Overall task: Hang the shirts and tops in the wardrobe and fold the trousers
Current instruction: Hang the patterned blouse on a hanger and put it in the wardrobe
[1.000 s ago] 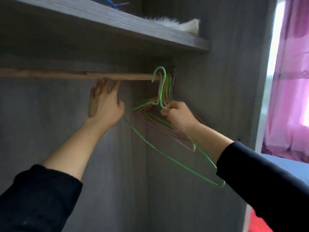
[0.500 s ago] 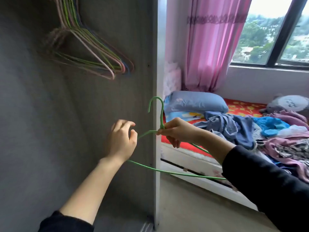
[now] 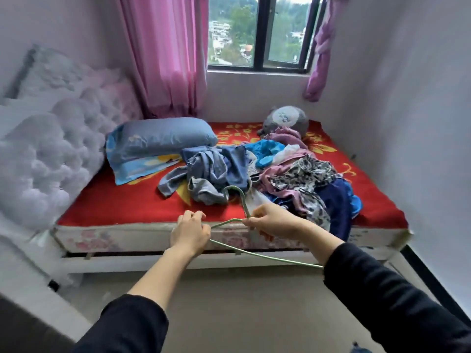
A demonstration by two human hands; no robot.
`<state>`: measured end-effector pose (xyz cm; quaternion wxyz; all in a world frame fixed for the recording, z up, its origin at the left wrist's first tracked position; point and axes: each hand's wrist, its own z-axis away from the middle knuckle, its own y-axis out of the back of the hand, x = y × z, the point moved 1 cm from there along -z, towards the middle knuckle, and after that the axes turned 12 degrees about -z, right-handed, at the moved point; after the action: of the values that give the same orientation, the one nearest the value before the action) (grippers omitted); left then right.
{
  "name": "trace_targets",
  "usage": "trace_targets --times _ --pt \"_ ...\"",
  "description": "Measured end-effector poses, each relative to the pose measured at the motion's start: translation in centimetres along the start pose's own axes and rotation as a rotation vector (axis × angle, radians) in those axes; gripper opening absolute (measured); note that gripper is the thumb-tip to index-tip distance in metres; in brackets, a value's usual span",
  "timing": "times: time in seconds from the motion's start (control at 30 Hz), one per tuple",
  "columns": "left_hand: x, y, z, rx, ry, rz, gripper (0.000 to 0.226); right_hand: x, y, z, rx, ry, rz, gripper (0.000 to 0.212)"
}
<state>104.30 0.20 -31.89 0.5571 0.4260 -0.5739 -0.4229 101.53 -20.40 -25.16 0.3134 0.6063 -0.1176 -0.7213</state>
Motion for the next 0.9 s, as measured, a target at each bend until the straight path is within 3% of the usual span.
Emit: trace_targets --times 0.17,0.37,0.9 --pt "12.3 -4.8 -5.2 -0.08 -0.108 0.012 0.032 8.6 10.7 -0.6 0.233 -0.112 0.008 0.052" --pt "22.9 -9.2 -11.7 -0.162 -0.238 -0.033 0.035 15.8 18.3 -4.1 0.394 -0.253 -0.057 0.045" --pt "36.9 -23.6 -42.7 -0.459 -0.164 -0.073 0.036 29.8 37.6 -29.1 0.505 -0.417 -0.135 0.042"
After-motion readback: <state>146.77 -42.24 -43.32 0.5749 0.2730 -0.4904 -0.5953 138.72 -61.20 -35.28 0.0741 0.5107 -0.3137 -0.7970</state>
